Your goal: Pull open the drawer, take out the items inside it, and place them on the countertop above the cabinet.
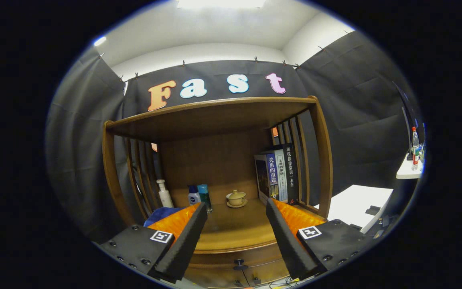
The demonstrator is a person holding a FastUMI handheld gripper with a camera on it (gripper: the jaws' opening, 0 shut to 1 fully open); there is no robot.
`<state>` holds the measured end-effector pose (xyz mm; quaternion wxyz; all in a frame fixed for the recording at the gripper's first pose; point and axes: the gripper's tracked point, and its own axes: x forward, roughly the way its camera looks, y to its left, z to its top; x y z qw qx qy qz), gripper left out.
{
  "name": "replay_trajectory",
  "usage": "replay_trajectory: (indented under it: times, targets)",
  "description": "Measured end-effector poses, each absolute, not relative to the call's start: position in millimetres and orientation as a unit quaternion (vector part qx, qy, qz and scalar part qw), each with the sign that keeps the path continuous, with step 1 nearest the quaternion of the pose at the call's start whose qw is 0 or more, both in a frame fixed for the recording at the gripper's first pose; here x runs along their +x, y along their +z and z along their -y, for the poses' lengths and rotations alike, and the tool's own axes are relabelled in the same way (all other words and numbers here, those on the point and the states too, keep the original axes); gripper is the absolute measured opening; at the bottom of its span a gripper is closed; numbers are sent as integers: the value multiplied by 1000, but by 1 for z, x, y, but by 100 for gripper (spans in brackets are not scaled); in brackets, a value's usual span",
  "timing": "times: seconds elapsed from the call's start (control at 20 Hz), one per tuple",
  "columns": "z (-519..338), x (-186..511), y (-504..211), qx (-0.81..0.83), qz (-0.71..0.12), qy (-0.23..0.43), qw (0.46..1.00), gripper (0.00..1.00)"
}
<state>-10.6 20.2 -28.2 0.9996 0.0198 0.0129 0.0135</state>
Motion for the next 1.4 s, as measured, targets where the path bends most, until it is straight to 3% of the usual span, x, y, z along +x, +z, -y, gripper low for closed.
replay_trajectory:
  times: [0.4, 1.4]
  targets:
    - [-38, -24, -76, 11, 13, 40, 999, 98]
    - [-28, 20, -279, -7, -107, 25, 994, 98]
